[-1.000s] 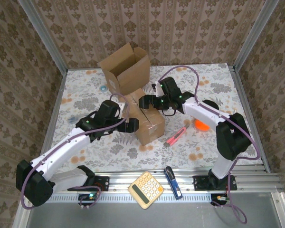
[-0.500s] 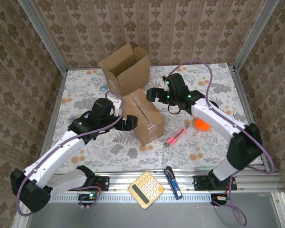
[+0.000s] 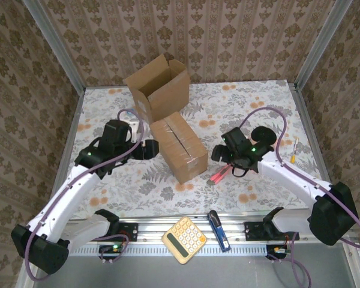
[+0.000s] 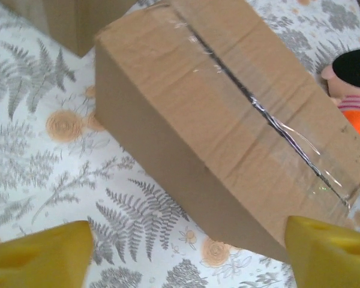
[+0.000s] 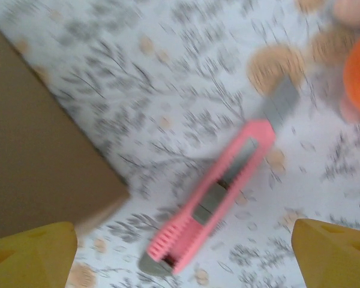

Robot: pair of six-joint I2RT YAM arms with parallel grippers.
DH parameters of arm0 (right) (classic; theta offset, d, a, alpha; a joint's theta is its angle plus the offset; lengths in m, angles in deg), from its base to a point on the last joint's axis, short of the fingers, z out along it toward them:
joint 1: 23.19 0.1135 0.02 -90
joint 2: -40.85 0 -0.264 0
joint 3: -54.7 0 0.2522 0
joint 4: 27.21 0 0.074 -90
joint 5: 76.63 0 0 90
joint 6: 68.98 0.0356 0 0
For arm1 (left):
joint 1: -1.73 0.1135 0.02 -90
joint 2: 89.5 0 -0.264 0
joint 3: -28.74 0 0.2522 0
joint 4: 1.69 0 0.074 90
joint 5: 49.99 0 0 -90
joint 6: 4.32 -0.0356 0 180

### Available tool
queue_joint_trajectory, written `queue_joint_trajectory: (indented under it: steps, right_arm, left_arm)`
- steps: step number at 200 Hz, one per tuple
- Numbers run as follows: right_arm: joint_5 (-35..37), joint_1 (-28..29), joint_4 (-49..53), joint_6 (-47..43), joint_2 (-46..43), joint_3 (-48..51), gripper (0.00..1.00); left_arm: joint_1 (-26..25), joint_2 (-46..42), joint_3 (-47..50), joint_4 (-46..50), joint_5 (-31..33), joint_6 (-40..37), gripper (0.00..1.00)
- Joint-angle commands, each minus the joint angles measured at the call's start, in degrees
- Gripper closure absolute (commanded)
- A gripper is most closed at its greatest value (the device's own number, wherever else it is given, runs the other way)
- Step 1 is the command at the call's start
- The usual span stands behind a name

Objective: Unpack the express box

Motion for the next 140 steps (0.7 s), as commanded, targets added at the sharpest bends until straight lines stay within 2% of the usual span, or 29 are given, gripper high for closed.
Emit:
queue_joint_trajectory:
  steps: [1,9,18,41,82,112,140]
  right_arm:
    - [0.24,1.85,0.38,6.15,1.75,1.97,0.08]
    - [0.21,2.43,-0.03,6.92,3.16,2.12,0.08]
    - [0.37,3.25,-0.48,7.89,4.65,2.12,0.08]
    - [0.68,4.50,-1.53,9.60,8.74,1.77,0.08]
    - [0.67,5.76,-3.16,10.65,13.61,0.59,0.08]
    - [1.58,6.58,-2.60,11.47,15.63,0.12,0.08]
    - [1.68,7.43,-2.89,11.97,18.13,-0.36,0.09]
  left_arm:
    - [0.69,0.01,0.32,5.11,0.18,-0.19,0.46]
    - [0.69,-0.06,0.98,5.85,0.18,0.00,0.57]
    - [0.62,-0.46,2.10,6.10,-0.50,0.27,0.64]
    - [0.44,-1.44,6.14,4.21,-4.17,1.56,0.72]
    - [-4.09,-1.00,13.38,-6.05,-10.61,5.86,0.73]
    - [-7.96,1.59,14.91,-10.33,-10.90,7.94,0.73]
    - [-9.26,3.17,15.06,-12.04,-10.48,8.42,0.73]
